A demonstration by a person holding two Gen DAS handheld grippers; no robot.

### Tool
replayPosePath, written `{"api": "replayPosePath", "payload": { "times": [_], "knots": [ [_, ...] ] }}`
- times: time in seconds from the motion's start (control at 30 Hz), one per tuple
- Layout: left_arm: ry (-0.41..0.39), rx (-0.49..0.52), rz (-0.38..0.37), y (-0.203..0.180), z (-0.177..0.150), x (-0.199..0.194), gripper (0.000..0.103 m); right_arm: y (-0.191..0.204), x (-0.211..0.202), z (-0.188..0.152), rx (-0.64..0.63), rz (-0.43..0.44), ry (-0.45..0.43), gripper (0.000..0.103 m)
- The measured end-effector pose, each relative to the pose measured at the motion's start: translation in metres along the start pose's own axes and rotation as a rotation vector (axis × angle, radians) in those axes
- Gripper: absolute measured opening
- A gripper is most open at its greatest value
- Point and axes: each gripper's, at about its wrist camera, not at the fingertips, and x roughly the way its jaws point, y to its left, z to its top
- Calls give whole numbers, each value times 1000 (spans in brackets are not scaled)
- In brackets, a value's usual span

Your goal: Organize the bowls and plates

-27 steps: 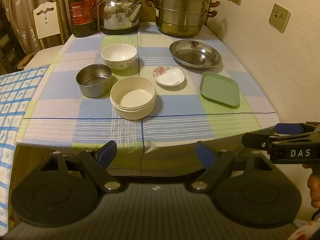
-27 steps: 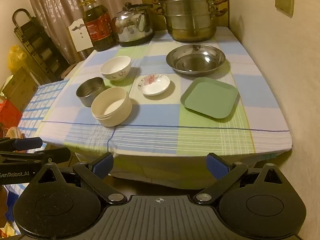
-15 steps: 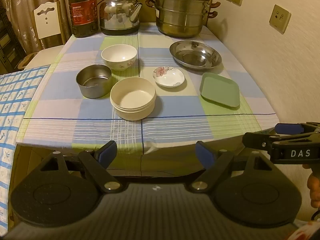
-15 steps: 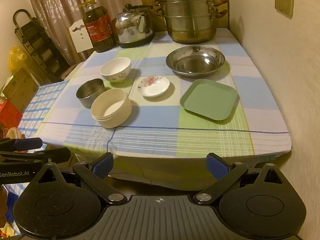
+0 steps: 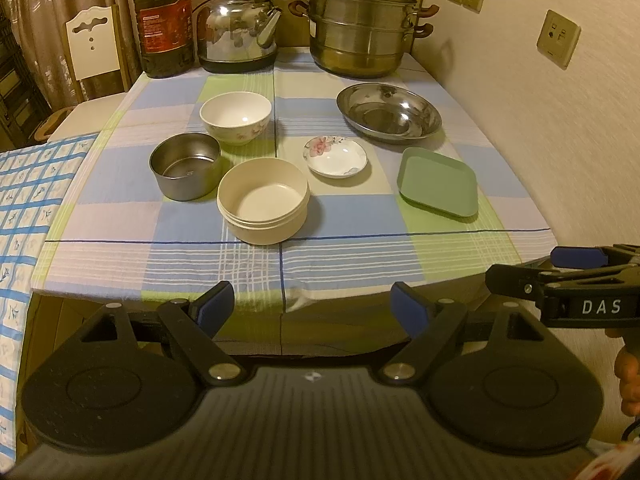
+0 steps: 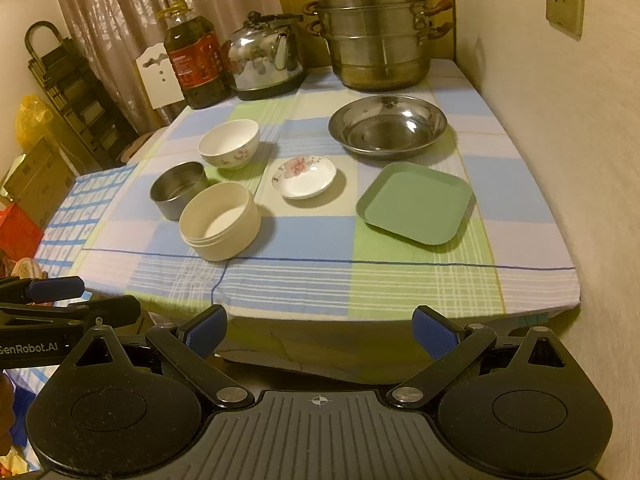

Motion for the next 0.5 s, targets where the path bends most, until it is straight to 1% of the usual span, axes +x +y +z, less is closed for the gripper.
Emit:
{"api": "replayPosePath", "payload": {
  "times": [0.5],
  "knots": [
    [-1,1,-1,-1,1,-2,84,-1,0,2,-1,0,-3,99]
  ]
}}
